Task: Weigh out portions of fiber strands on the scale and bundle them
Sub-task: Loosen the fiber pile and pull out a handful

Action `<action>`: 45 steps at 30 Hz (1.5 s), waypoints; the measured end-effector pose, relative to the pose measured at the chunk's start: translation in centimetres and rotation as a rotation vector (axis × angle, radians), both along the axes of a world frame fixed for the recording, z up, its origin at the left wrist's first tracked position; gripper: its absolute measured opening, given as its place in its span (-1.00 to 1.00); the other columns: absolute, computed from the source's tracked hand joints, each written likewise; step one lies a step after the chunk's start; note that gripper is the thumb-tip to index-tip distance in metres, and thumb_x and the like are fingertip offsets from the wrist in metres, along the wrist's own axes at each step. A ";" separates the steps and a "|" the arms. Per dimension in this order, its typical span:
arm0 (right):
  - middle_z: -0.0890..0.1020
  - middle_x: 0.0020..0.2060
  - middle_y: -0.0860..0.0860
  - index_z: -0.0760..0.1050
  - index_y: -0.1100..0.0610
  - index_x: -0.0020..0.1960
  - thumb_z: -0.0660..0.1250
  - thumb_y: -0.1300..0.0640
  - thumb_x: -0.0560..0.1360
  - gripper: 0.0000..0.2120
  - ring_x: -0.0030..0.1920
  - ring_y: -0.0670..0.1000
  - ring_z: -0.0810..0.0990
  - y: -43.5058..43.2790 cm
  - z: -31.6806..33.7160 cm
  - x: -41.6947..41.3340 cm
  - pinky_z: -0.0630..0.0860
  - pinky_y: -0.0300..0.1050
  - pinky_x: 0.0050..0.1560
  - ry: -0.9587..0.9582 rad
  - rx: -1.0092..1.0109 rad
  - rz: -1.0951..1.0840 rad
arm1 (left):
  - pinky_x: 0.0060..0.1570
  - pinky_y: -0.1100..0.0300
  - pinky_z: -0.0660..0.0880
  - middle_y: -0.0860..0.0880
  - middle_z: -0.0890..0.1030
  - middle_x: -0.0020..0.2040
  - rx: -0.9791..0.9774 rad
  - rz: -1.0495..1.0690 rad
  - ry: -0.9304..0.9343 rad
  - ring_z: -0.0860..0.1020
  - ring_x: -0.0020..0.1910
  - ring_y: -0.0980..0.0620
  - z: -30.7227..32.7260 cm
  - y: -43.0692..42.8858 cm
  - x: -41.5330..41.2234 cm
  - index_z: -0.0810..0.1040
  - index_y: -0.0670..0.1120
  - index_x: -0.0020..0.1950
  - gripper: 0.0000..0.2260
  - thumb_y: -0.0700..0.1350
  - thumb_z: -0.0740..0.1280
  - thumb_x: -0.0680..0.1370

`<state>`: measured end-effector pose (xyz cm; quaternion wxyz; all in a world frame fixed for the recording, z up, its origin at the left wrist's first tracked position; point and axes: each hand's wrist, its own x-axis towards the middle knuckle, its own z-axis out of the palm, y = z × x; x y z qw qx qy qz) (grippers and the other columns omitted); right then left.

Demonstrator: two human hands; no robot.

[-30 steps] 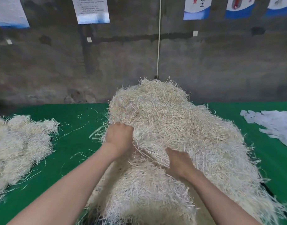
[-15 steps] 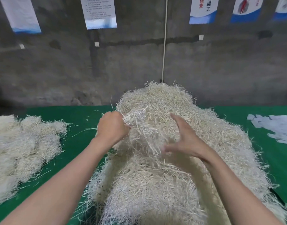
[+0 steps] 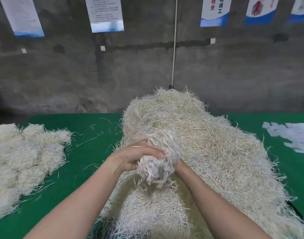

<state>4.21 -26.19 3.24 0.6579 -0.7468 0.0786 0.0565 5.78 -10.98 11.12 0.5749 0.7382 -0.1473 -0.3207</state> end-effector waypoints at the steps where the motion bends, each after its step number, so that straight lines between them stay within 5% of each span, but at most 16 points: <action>1: 0.56 0.02 0.08 0.38 0.28 0.30 0.17 0.25 0.59 -0.70 -0.15 -0.10 0.58 -0.7 -0.2 -0.3 0.52 -0.38 -0.29 0.049 -0.072 0.000 | 0.16 0.24 0.45 0.07 0.41 0.28 0.137 -0.058 -0.062 0.47 0.26 0.11 -0.4 -0.4 0.3 0.48 -0.10 0.25 -0.50 -0.15 0.51 0.34; 4: 0.52 -0.07 0.06 0.47 0.22 -0.05 0.25 0.45 0.45 -0.82 -0.37 -0.22 0.54 -2.2 0.9 -0.2 0.54 -0.29 -0.36 -0.044 -0.362 -0.002 | 0.16 0.12 0.49 0.04 0.28 0.44 0.711 -0.161 -0.422 0.46 0.27 0.01 -2.0 -0.8 1.6 0.05 0.05 0.53 -0.11 -0.03 0.51 0.34; 6: 0.43 -0.14 -0.05 0.42 0.15 -0.14 0.23 0.49 0.36 -0.75 -0.33 -0.19 0.47 -2.1 1.5 0.3 0.47 -0.35 -0.46 -0.112 -0.486 0.027 | -0.28 0.28 0.53 -0.01 0.53 0.22 1.008 -0.203 -0.617 0.60 -0.06 0.09 -3.5 -1.1 1.7 0.28 -0.03 0.45 -0.29 -0.01 0.49 0.36; 8: 0.48 -0.14 -0.06 0.47 0.14 -0.02 0.27 0.43 0.38 -0.73 -0.27 -0.12 0.52 -1.9 1.5 0.6 0.60 -0.17 -0.28 -0.193 -0.558 0.088 | -0.40 0.32 0.48 0.05 0.58 -0.19 1.114 -0.127 -0.768 0.52 -0.33 0.18 -5.2 -2.0 2.2 0.51 -0.11 0.04 -0.70 0.03 0.43 0.42; 11: 0.55 0.11 0.06 0.43 0.14 0.25 0.41 0.20 0.42 -0.58 0.02 0.04 0.59 -2.8 0.2 0.9 0.58 -0.01 0.02 -0.191 -0.603 0.147 | -0.43 0.30 0.48 -0.03 0.55 -0.24 0.514 0.300 -0.568 0.44 -0.47 0.17 -4.8 -2.2 3.3 0.44 -0.11 -0.29 -0.81 -0.13 0.34 0.50; 14: 0.46 0.26 0.04 0.30 0.11 0.38 0.38 0.16 0.45 -0.46 0.02 -0.03 0.57 -4.1 -1.4 0.7 0.54 -0.20 -0.09 -0.112 -0.706 0.132 | 0.19 -0.06 0.45 -0.14 0.57 0.15 -0.178 0.607 -0.095 0.55 0.14 -0.10 -3.0 -2.3 3.5 0.54 -0.21 0.05 -0.82 -0.16 0.34 0.50; 19: 0.53 0.12 0.00 0.33 0.10 0.35 0.30 0.16 0.50 -0.57 0.06 -0.01 0.55 -4.7 -3.8 0.3 0.51 -0.06 0.14 -0.201 -0.746 0.025 | 0.18 -0.34 0.37 -0.36 0.34 0.34 -0.792 0.656 0.400 0.45 0.23 -0.35 -2.0 -4.3 2.7 0.34 -0.15 0.34 -0.40 -0.18 0.36 0.31; 21: 0.53 0.18 0.01 0.25 0.10 0.42 0.29 0.16 0.52 -0.51 0.12 0.02 0.56 -5.9 -4.6 0.1 0.50 -0.03 0.17 -0.177 -0.823 0.018 | 0.13 -0.31 0.41 -0.37 0.42 0.28 -0.909 0.660 0.473 0.50 0.14 -0.33 -2.0 -4.6 2.4 0.39 -0.21 0.29 -0.47 -0.19 0.34 0.32; 24: 0.38 0.39 0.07 0.14 0.13 0.49 0.25 0.15 0.54 -0.44 0.35 0.08 0.39 -8.2 -5.8 -0.4 0.34 -0.06 0.34 -0.083 -1.005 0.020 | 0.16 -0.33 0.38 -0.35 0.47 0.24 -0.919 0.715 0.506 0.50 0.14 -0.32 -3.2 -4.8 2.1 0.42 -0.21 0.24 -0.52 -0.20 0.34 0.32; 28: 0.39 0.37 0.06 0.18 0.12 0.47 0.26 0.18 0.52 -0.45 0.32 0.06 0.39 -8.7 -6.7 -0.7 0.34 -0.09 0.30 -0.078 -1.042 0.031 | -0.01 -0.27 0.47 -0.29 0.48 0.24 -0.909 0.806 0.471 0.52 0.11 -0.27 -3.9 -4.4 2.1 0.43 -0.15 0.28 -0.40 -0.17 0.35 0.22; 30: 0.41 0.35 0.05 0.21 0.12 0.44 0.27 0.20 0.50 -0.47 0.29 0.04 0.41 -8.4 -6.8 -0.9 0.36 -0.12 0.27 -0.096 -1.027 0.021 | 0.17 -0.28 0.39 -0.26 0.37 0.37 -0.900 0.832 0.438 0.41 0.29 -0.26 -3.6 -3.9 2.2 0.42 -0.14 0.31 -0.35 -0.16 0.36 0.20; 33: 0.41 0.35 0.05 0.20 0.11 0.44 0.27 0.23 0.50 -0.46 0.27 0.04 0.43 -8.2 -7.0 -1.5 0.38 -0.09 0.28 -0.073 -0.961 0.014 | 0.26 -0.24 0.34 -0.24 0.41 0.36 -0.904 0.805 0.400 0.43 0.29 -0.22 -3.5 -3.4 2.4 0.46 -0.14 0.26 -0.41 -0.18 0.35 0.22; 37: 0.33 0.39 0.05 0.06 0.06 0.50 0.38 0.20 0.45 -0.26 0.21 0.02 0.47 -7.9 -4.8 -2.1 0.48 -0.06 0.23 0.030 -0.708 0.100 | 0.13 -0.20 0.46 -0.21 0.50 0.25 -0.707 0.687 0.202 0.54 0.15 -0.16 -3.6 -2.9 2.0 0.54 -0.11 0.01 -0.86 -0.19 0.31 0.46; 39: 0.32 0.35 -0.05 0.13 0.00 0.46 0.45 0.16 0.37 -0.23 0.23 0.00 0.45 -7.4 -1.9 -1.9 0.48 -0.27 0.08 -0.041 -0.528 0.118 | 0.34 -0.25 0.25 -0.15 0.38 0.40 -0.567 0.705 0.134 0.34 0.37 -0.19 -3.2 -2.6 1.9 0.57 -0.08 -0.06 -0.83 -0.19 0.38 0.36; 41: 0.41 0.16 -0.13 0.30 -0.02 0.25 0.44 0.15 0.38 -0.48 0.11 -0.11 0.47 -6.5 0.9 -1.4 0.43 -0.37 -0.02 -0.251 -0.455 0.047 | 0.36 -0.25 0.22 -0.17 0.38 0.40 -0.568 0.674 0.129 0.30 0.40 -0.21 -2.7 -2.4 1.6 0.56 -0.06 -0.05 -0.72 -0.16 0.38 0.25; 45: 0.48 -0.13 -0.04 0.39 0.02 -0.08 0.30 0.22 0.47 -0.86 -0.13 -0.05 0.47 -3.2 2.3 -0.4 0.50 -0.20 -0.05 -0.458 -0.654 0.032 | -0.32 -0.03 0.59 -0.18 0.66 -0.16 -0.784 0.494 0.213 0.66 -0.25 -0.11 -1.1 -2.4 0.9 0.48 -0.14 -0.03 -0.77 -0.22 0.32 0.33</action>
